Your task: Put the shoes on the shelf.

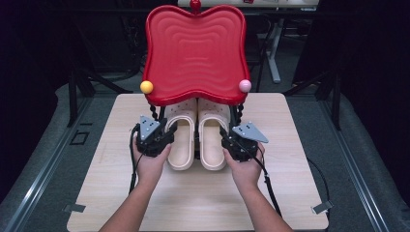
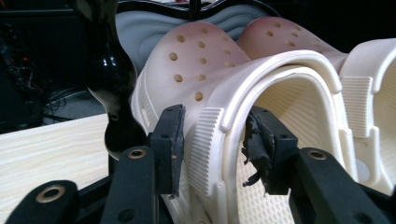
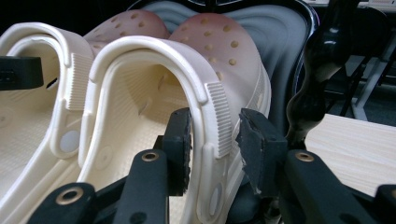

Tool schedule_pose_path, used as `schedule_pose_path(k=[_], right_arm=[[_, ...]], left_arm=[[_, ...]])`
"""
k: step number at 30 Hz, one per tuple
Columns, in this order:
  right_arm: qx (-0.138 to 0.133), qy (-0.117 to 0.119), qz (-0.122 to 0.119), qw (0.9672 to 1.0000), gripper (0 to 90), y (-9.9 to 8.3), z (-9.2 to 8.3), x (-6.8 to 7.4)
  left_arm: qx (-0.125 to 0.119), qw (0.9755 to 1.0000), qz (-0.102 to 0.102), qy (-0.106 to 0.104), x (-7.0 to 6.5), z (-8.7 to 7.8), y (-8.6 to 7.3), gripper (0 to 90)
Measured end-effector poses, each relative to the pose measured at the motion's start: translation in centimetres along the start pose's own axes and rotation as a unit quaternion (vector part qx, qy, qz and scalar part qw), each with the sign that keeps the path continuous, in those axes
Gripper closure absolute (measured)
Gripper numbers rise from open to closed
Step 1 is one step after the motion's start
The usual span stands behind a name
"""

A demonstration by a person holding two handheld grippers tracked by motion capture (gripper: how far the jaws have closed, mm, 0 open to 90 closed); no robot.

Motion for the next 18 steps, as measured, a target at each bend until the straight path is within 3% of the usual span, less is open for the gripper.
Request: schedule_pose_path(k=[7, 12, 18], right_arm=[[-0.002, 0.005, -0.011, 0.9999, 62.0, 0.0, -0.4, 0.3], [-0.003, 0.006, -0.029, 0.9996, 60.3, 0.0, -1.0, 0.6], [-0.010, 0.014, -0.032, 0.9993, 57.7, -0.2, -2.2, 0.7]], left_arm=[[0.002, 1.0000, 0.001, -0.001, -0.2, -0.3, -0.1, 53.1], [0.004, 0.9999, -0.005, -0.011, -0.2, -1.0, -0.2, 51.3], [0.008, 0.9998, -0.003, -0.020, -0.1, -2.0, -0.2, 48.5]])
Point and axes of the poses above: each handheld gripper's, and its own axes: z roughly forward along the jaws, y roughly out of its top, x roughly to its left, the point moved 3 cm from there along z, roughly forward along the jaws, and after that the axes turned 7 degrees about x, right-handed, at the moved point
